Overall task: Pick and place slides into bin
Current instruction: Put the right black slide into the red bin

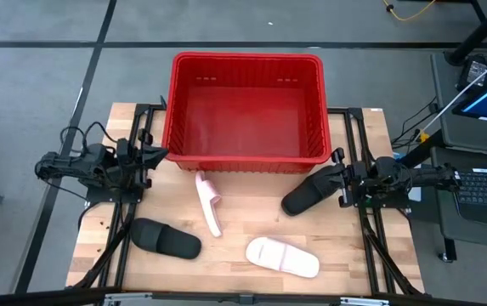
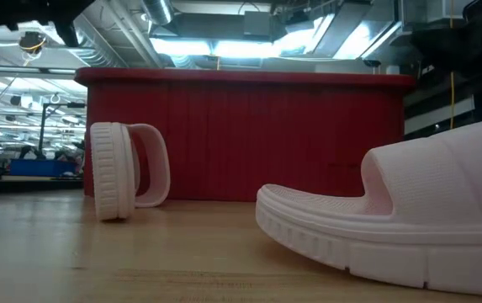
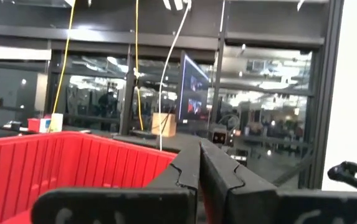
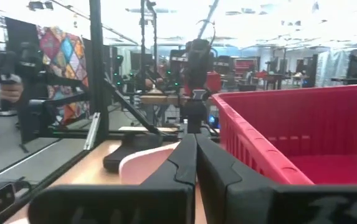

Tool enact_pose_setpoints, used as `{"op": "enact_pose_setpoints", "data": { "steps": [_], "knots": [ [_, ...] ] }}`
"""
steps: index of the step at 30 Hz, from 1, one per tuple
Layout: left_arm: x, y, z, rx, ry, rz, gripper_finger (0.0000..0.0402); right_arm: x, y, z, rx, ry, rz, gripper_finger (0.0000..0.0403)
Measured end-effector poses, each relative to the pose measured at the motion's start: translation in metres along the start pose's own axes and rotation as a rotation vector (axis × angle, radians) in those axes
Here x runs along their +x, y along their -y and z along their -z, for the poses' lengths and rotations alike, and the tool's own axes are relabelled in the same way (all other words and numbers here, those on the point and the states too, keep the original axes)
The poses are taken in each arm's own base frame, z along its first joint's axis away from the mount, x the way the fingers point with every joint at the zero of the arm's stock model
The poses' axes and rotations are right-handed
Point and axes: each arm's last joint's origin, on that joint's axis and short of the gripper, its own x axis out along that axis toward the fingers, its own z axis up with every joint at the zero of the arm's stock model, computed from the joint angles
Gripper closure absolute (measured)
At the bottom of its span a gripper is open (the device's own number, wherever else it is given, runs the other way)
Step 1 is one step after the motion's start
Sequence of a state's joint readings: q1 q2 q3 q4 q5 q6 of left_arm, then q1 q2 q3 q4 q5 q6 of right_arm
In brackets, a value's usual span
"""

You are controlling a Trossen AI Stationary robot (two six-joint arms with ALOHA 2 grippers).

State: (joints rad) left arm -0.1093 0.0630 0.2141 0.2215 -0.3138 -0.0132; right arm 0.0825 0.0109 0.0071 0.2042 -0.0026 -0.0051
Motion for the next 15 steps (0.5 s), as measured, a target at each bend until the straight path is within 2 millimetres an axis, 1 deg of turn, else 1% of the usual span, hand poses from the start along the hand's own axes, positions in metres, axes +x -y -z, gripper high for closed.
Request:
{"op": "enact_pose_setpoints", "data": {
  "steps": [6, 8, 12, 15],
  "knots": [
    [0.016, 0.006, -0.012, 0.023, -0.100, 0.017, 0.0400, 0.000, -0.003, -0.001, 0.057, 0.009, -0.045, 0.0389],
    [0.022, 0.008, -0.017, 0.021, -0.116, 0.026, 0.0400, 0.000, -0.005, -0.005, 0.063, 0.006, -0.062, 0.0389],
    [0.035, 0.013, -0.026, 0.051, -0.141, 0.029, 0.0400, 0.000, -0.007, -0.028, 0.021, 0.043, -0.092, 0.0389],
    [0.043, 0.015, -0.034, 0.070, -0.148, 0.031, 0.0400, 0.001, -0.008, -0.047, -0.008, -0.004, -0.109, 0.0389]
  ]
}}
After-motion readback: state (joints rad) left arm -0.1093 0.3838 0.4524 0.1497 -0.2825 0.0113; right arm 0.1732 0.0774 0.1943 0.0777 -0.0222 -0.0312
